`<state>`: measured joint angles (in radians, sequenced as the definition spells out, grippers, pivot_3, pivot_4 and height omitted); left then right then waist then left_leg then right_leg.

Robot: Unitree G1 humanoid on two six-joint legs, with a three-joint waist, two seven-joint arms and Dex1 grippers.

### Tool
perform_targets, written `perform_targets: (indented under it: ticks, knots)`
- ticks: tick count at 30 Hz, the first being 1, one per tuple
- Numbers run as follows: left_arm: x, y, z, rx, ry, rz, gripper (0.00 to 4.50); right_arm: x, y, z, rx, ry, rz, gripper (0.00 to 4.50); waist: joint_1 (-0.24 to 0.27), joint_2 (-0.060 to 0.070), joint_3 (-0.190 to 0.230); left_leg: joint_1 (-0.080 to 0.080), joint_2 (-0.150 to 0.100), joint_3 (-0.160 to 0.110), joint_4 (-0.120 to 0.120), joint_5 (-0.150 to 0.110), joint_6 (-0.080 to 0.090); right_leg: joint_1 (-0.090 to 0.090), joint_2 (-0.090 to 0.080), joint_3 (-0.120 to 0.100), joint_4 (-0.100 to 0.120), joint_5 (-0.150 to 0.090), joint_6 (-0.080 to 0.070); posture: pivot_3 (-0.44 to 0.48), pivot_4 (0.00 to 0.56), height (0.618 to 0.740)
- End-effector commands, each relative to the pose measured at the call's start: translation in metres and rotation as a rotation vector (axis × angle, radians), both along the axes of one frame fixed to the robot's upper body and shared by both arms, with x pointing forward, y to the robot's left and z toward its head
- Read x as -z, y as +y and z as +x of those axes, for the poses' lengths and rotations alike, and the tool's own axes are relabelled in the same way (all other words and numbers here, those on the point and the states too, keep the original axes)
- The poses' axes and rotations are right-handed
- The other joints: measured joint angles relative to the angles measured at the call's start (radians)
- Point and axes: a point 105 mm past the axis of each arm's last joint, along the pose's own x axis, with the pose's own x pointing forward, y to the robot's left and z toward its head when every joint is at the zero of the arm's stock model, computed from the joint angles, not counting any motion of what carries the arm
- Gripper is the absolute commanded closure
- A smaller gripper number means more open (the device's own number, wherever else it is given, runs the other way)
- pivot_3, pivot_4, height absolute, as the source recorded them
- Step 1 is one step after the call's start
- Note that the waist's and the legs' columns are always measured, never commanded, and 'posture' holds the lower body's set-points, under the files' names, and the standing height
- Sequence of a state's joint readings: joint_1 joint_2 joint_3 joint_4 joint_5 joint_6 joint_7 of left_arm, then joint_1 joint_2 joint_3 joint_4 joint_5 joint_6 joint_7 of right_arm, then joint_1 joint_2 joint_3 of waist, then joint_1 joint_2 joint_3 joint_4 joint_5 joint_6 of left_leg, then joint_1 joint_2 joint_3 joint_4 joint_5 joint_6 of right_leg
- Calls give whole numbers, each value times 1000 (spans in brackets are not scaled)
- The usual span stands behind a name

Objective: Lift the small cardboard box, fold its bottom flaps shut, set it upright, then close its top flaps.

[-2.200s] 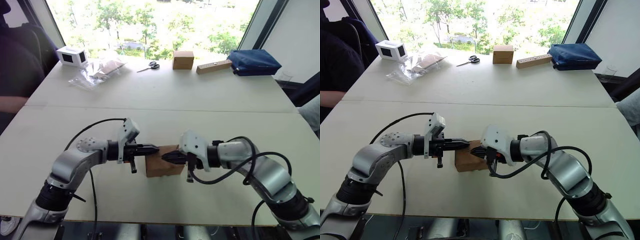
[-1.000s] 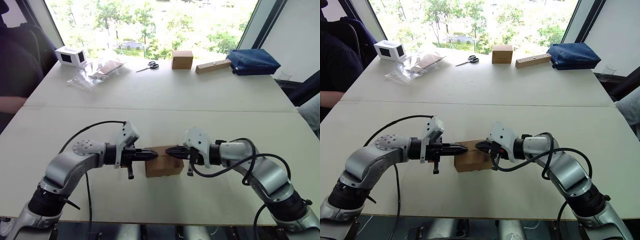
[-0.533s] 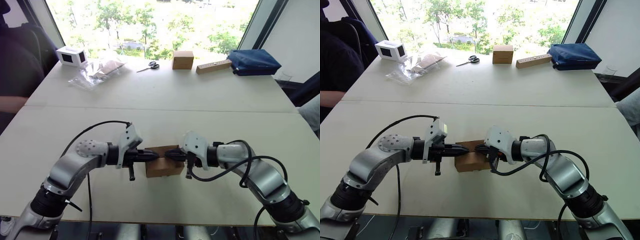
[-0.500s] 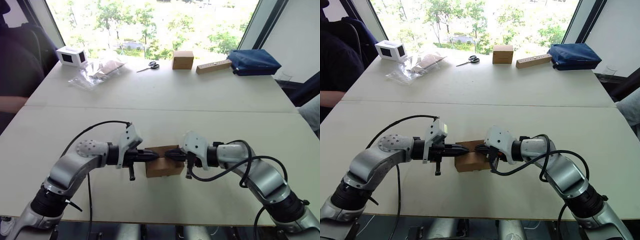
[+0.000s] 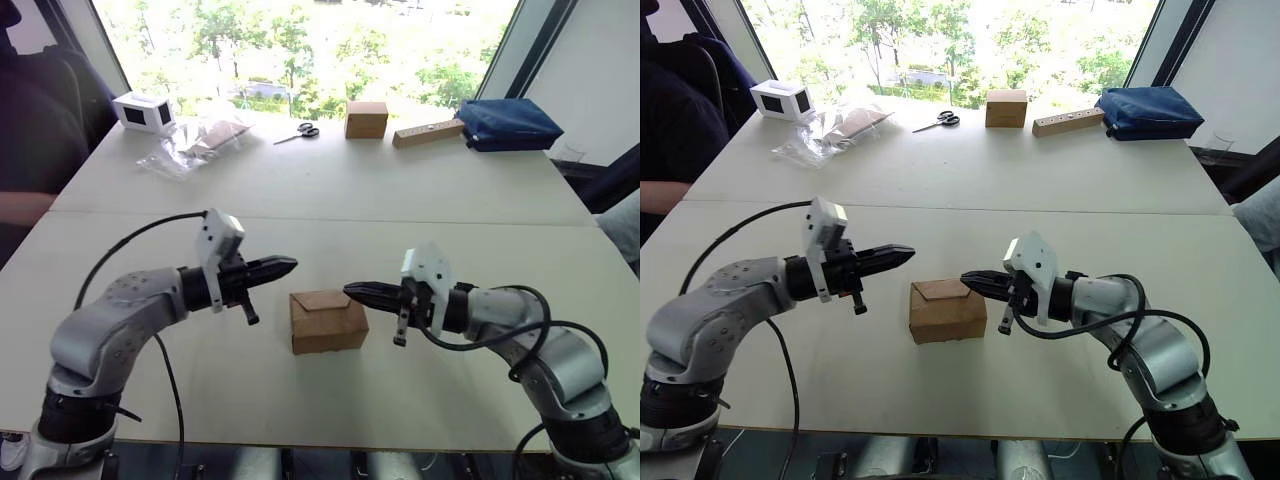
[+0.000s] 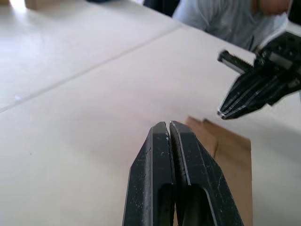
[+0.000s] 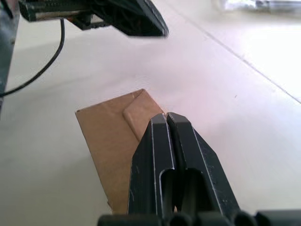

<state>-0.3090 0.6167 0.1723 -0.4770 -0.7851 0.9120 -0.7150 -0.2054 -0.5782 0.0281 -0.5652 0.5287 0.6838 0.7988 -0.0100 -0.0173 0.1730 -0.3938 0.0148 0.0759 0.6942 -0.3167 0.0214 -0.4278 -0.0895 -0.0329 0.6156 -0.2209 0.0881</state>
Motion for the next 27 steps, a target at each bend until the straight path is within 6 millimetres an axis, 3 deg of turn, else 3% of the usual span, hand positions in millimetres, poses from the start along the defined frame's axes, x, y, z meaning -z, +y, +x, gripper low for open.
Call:
perform_targets:
  ticks: [1,5,10,12,16,27]
  knots:
    - [-2,25,-3,-77,37,-35,4439,-23,-8,-7,36,-42,100,4500,-3,0,0,0,0,0,0,0,0,0,0,0,0,0,0,0,150,740]
    - [18,52,-19,-149,97,64,4439,-27,-30,-20,98,30,135,4500,-1,0,0,0,0,0,-1,0,0,0,0,0,0,0,0,0,150,740]
    - [51,60,-60,-54,217,171,4439,0,-72,-43,174,292,52,4500,4,1,0,1,-1,1,-4,0,-1,0,-5,0,-3,-1,-1,0,150,740]
    - [70,67,-66,-41,241,249,4439,13,-84,-50,189,365,-21,4500,3,1,0,1,-2,1,-5,-1,-1,0,-8,1,-4,-1,-2,0,150,740]
    - [83,67,-70,-33,244,276,4439,19,-89,-51,197,386,-69,4500,2,2,0,2,-2,1,-8,-2,-4,-2,-9,0,-5,0,-3,0,150,740]
    - [84,56,-74,-15,259,204,4439,35,-91,-48,220,380,-133,4500,2,2,0,-1,-1,4,-10,0,-1,-6,-8,0,-5,-1,-5,0,150,740]
